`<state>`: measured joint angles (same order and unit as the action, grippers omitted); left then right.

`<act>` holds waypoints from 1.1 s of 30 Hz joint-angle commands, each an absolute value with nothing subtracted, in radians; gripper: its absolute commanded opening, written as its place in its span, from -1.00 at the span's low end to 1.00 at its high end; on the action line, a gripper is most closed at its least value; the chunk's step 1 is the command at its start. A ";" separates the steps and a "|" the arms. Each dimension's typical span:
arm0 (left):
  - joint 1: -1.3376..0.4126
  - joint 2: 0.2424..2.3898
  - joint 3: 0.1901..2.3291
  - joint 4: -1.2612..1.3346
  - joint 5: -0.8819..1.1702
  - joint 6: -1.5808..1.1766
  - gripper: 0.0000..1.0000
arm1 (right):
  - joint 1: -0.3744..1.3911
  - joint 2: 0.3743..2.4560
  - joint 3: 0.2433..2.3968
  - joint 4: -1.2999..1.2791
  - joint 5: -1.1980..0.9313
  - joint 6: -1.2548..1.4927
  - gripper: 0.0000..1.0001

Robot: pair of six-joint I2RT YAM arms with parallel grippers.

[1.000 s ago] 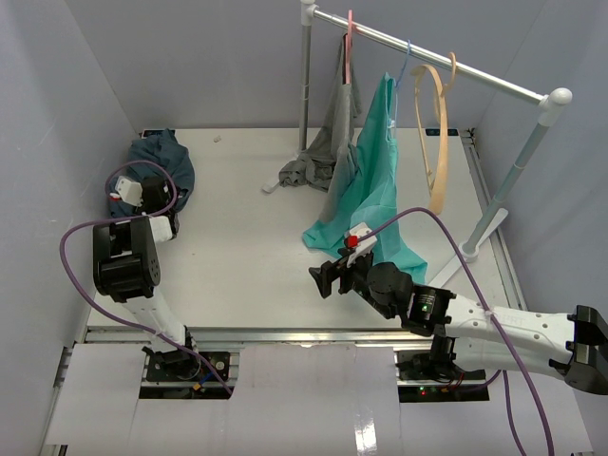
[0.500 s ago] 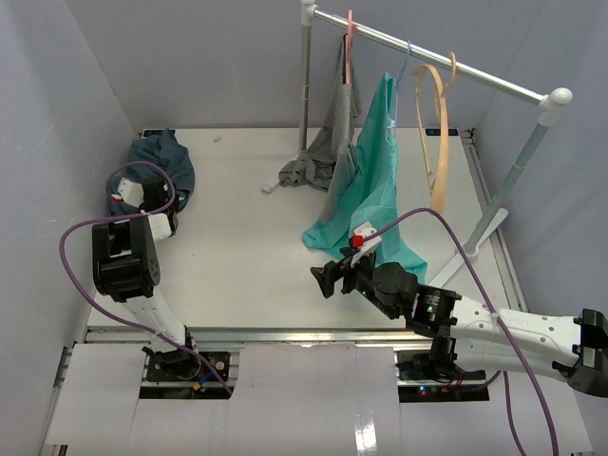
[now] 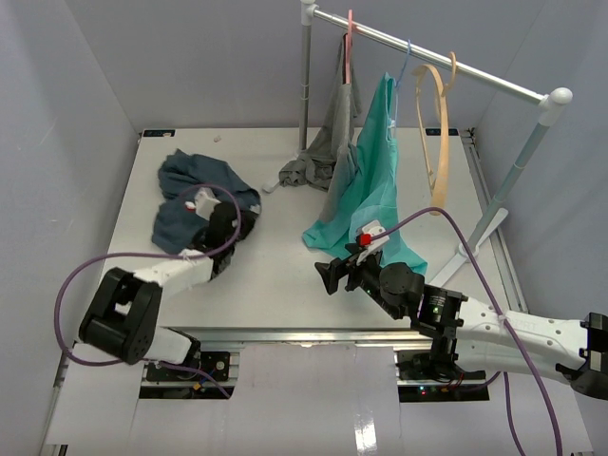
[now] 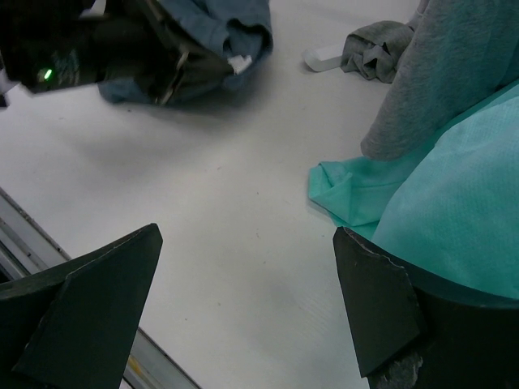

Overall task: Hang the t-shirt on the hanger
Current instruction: Move the T-shirt to the corner of the board.

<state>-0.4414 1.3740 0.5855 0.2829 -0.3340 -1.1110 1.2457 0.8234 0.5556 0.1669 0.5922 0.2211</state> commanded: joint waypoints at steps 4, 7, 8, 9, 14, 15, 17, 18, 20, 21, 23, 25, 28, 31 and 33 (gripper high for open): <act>-0.651 1.115 0.329 0.212 -0.480 -1.210 -1.00 | 1.250 0.818 0.572 0.221 0.641 0.186 0.85; -0.675 1.006 0.257 0.169 -0.490 -1.212 -0.84 | 1.250 0.830 0.571 0.226 0.649 0.175 0.85; -0.678 0.958 0.234 0.164 -0.497 -1.208 -0.40 | 1.250 0.837 0.572 0.227 0.650 0.174 0.85; -0.679 0.900 0.218 0.146 -0.504 -1.205 0.20 | 1.250 0.843 0.573 0.231 0.649 0.167 0.84; -0.678 0.720 0.191 0.034 -0.616 -1.187 0.92 | 1.242 0.953 0.640 0.272 0.576 0.102 0.90; -0.678 0.708 0.186 0.043 -0.621 -1.175 0.89 | 1.241 0.987 0.672 0.256 0.558 0.087 0.93; -0.676 0.704 0.174 0.066 -0.633 -1.154 0.76 | 1.237 1.097 0.757 0.217 0.516 0.083 0.99; -0.677 0.717 0.170 0.076 -0.638 -1.146 0.71 | 1.234 1.140 0.805 0.195 0.508 0.083 1.00; -0.677 0.766 0.172 0.077 -0.654 -1.144 0.56 | 1.222 1.246 0.912 0.145 0.504 0.090 0.93; -0.677 0.799 0.176 0.076 -0.657 -1.144 0.48 | 1.210 1.309 0.941 0.128 0.506 0.100 0.84; -0.676 0.840 0.180 0.098 -0.642 -1.132 0.45 | 1.179 1.408 0.990 0.110 0.501 0.136 0.66; -0.675 0.892 0.171 0.162 -0.620 -1.112 0.50 | 1.150 1.470 1.007 0.110 0.485 0.169 0.54; -0.672 0.969 0.170 0.268 -0.589 -1.083 0.57 | 1.109 1.552 1.022 0.110 0.457 0.209 0.43; -0.666 1.053 0.212 0.262 -0.593 -1.088 0.27 | 1.088 1.614 1.027 0.086 0.488 0.248 0.37; -0.661 1.099 0.227 0.231 -0.613 -1.117 -0.29 | 1.072 1.642 1.019 0.077 0.498 0.272 0.36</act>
